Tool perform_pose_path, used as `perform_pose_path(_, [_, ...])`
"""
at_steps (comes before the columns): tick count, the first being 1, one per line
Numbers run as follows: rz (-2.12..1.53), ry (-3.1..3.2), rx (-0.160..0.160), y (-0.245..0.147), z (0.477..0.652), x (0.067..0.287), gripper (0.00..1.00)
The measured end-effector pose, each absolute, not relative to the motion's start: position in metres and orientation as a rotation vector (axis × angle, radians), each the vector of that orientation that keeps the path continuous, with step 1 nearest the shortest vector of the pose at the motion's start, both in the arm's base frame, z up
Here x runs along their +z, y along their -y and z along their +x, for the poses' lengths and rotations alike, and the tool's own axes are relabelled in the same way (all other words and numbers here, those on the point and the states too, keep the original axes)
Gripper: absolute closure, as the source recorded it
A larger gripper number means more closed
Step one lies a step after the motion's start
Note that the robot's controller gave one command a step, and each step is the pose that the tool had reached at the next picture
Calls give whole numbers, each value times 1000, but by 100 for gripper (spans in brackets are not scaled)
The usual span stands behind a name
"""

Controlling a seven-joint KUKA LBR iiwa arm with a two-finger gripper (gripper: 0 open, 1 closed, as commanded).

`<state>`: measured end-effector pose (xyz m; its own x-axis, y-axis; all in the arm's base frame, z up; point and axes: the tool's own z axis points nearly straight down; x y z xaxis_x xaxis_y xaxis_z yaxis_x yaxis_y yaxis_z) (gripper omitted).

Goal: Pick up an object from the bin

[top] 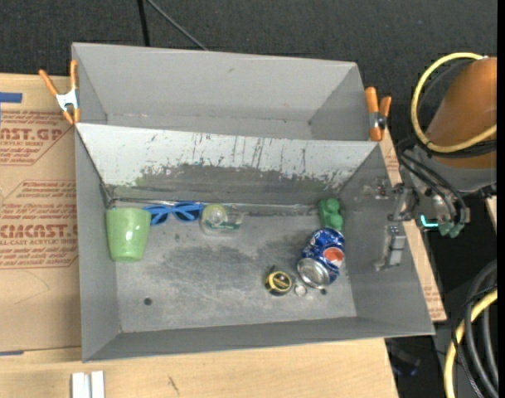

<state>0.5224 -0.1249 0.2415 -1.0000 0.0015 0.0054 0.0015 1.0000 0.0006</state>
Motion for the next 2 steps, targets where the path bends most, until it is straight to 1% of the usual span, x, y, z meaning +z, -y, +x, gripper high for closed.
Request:
perform_pose_path(1, [-345, 3118, -3, 142, 532, 113, 0])
perform_pose_path(2, [-545, 3090, -3, 97, 506, 68, 0])
